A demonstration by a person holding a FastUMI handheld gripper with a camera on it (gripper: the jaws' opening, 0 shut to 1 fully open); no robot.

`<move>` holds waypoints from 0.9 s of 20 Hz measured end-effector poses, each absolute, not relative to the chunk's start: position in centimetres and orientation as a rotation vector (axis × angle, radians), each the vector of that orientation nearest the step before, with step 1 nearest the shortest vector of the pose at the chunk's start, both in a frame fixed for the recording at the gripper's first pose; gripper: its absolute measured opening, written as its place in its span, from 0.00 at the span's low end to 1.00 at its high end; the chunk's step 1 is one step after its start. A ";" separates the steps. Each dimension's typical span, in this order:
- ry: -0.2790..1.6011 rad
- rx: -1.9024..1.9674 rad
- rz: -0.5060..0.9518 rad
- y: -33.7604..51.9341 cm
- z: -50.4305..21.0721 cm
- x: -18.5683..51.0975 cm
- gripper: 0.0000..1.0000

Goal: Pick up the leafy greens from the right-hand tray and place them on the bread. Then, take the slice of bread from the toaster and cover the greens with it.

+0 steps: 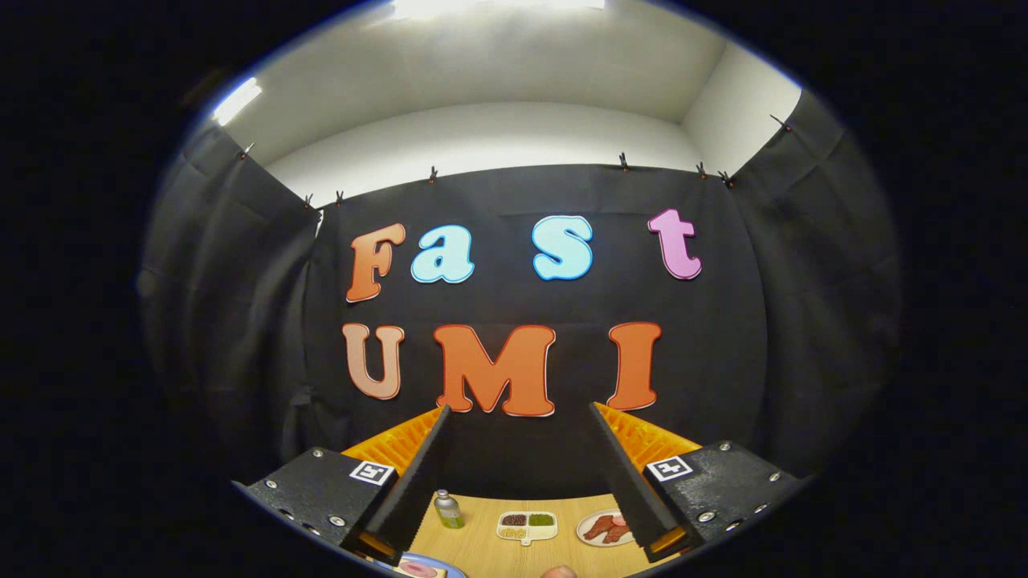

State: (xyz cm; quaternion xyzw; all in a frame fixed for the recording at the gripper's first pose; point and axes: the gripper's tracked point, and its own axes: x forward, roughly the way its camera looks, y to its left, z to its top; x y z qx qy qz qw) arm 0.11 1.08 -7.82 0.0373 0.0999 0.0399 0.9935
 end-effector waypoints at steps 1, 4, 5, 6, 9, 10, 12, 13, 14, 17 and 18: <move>0.228 0.081 0.080 1.1 -8.9 0.1 0.98; 0.309 0.105 0.078 0.9 -11.8 -0.2 0.98; 0.337 0.114 0.078 0.9 -12.8 -0.3 0.98; 0.365 0.123 0.079 0.8 -14.0 -0.5 0.98; 0.469 0.136 0.088 0.9 -17.8 -1.4 0.99; 0.510 0.139 0.089 1.0 -19.3 -1.6 0.99; 0.605 0.141 0.094 1.2 -22.2 -2.6 0.99; 0.643 0.136 0.095 1.2 -23.7 -3.1 0.99; 0.679 0.129 0.096 1.2 -25.0 -3.7 0.99; 0.819 0.118 0.110 1.5 -29.7 -5.7 0.99; 0.868 0.117 0.113 1.7 -31.1 -6.3 0.99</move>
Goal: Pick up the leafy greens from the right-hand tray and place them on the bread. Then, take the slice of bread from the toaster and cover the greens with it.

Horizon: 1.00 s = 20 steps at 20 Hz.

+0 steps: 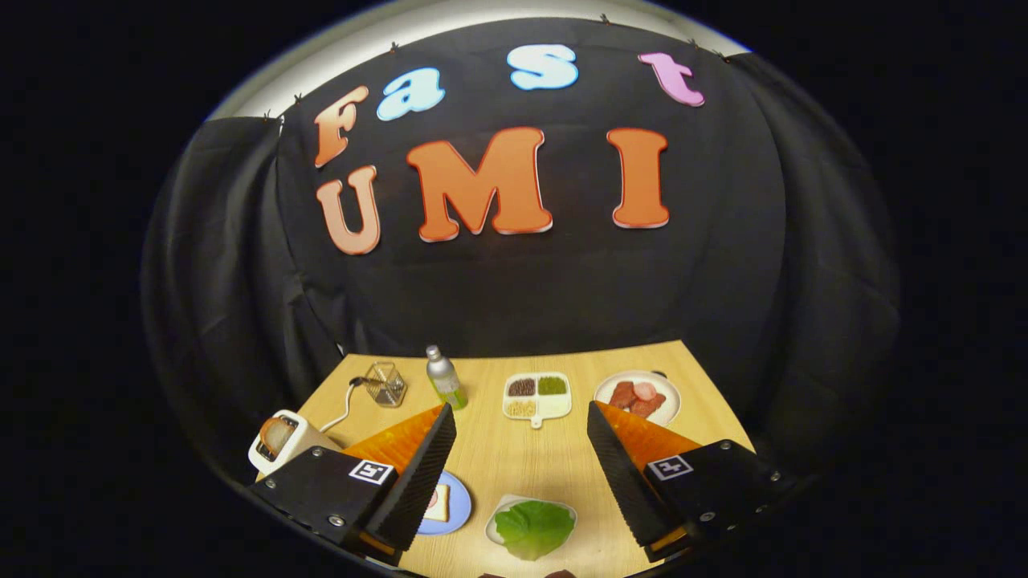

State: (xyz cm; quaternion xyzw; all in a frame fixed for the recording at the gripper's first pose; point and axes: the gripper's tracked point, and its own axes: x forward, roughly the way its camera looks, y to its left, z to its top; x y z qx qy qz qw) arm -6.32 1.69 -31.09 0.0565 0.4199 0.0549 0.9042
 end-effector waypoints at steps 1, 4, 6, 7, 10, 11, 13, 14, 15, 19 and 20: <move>0.924 0.112 0.117 1.8 -32.6 -7.2 0.99; 1.058 0.098 0.125 2.1 -36.2 -9.3 0.99; 1.142 0.094 0.144 2.4 -38.3 -11.2 0.99; 1.181 0.093 0.148 2.4 -39.3 -12.2 0.98; 1.297 0.089 0.154 2.7 -42.1 -14.5 0.98; 1.337 0.089 0.163 2.8 -43.1 -15.4 0.99; 1.418 0.096 0.181 3.2 -45.1 -17.3 0.98; 1.455 0.101 0.181 3.5 -45.9 -18.2 0.99; 1.491 0.104 0.182 3.5 -46.9 -19.0 0.98; 1.602 0.103 0.183 3.9 -50.1 -21.6 0.98; 1.625 0.101 0.185 3.9 -50.8 -22.2 0.98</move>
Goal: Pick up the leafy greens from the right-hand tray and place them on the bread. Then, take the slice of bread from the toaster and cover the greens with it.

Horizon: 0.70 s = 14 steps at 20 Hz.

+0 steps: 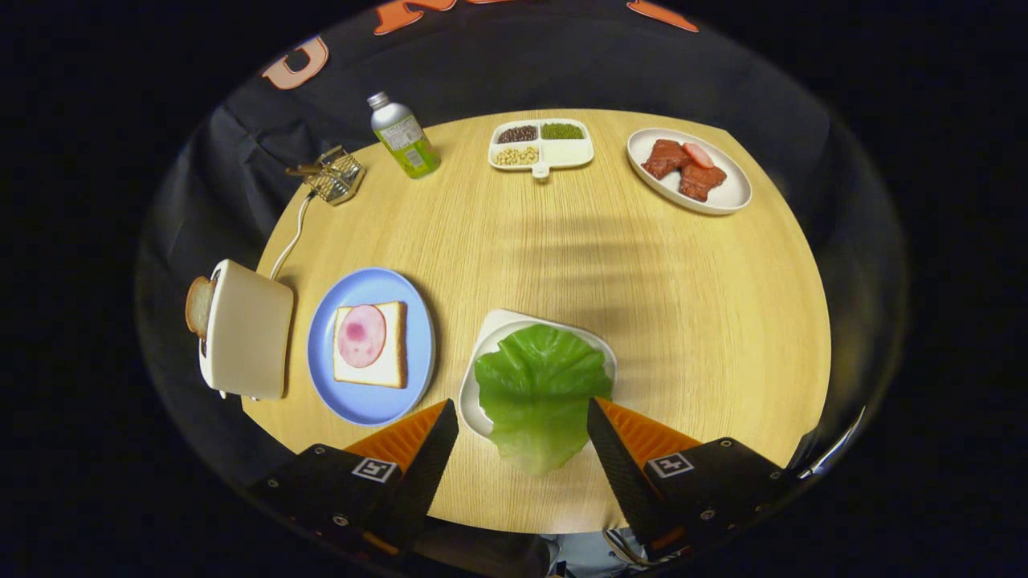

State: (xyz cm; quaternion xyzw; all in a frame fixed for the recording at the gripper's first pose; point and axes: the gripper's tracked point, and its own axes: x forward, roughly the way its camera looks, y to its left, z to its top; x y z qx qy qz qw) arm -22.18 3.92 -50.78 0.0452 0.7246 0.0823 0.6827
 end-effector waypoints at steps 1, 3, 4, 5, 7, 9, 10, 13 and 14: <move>1.643 0.099 0.187 3.9 -51.4 -22.5 0.97; 1.677 0.094 0.180 3.7 -52.7 -23.0 0.97; 1.695 0.090 0.174 3.6 -53.2 -23.3 0.97; 1.709 0.088 0.169 3.8 -53.9 -23.4 0.97; 1.733 0.078 0.160 3.9 -55.2 -23.8 0.96; 1.754 0.059 0.154 3.9 -56.1 -24.1 0.95; 1.762 0.047 0.152 3.9 -56.7 -24.2 0.94; 1.784 0.008 0.157 3.9 -57.3 -24.6 0.91; 1.776 -0.004 0.161 3.9 -57.6 -24.5 0.91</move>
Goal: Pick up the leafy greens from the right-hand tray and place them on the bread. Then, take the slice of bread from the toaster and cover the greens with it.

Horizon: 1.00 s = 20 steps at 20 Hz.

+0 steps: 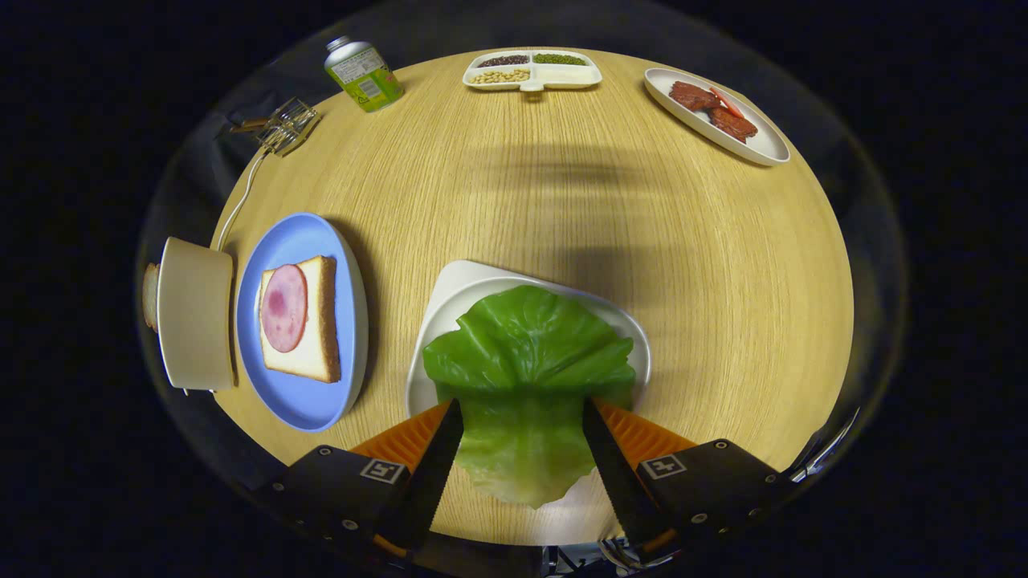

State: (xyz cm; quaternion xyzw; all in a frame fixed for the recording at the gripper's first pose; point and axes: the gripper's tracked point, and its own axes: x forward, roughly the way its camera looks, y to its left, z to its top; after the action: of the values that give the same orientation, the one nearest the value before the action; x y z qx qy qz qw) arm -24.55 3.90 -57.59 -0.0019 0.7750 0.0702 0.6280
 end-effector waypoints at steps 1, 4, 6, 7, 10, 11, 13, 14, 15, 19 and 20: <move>1.779 -0.019 0.161 3.8 -57.6 -24.6 0.89; 1.773 -0.056 0.118 3.3 -57.8 -24.5 0.84; 1.774 -0.062 0.107 3.4 -57.8 -24.6 0.79; 1.777 -0.058 0.102 3.4 -57.7 -24.6 0.78; 1.778 -0.049 0.085 3.1 -57.8 -24.6 0.68; 1.774 -0.043 0.074 3.0 -57.8 -24.5 0.62; 1.769 -0.027 0.052 2.8 -57.9 -24.5 0.49; 1.766 -0.020 0.041 2.7 -57.8 -24.5 0.41; 1.762 -0.015 0.030 2.6 -57.9 -24.5 0.33; 1.756 0.010 -0.011 2.5 -57.9 -24.4 0.11; 1.759 0.015 -0.014 2.6 -57.9 -24.5 0.07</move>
State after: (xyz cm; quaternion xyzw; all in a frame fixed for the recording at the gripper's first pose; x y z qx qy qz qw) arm -24.51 2.56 -57.87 0.0066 0.7703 -0.0062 0.6376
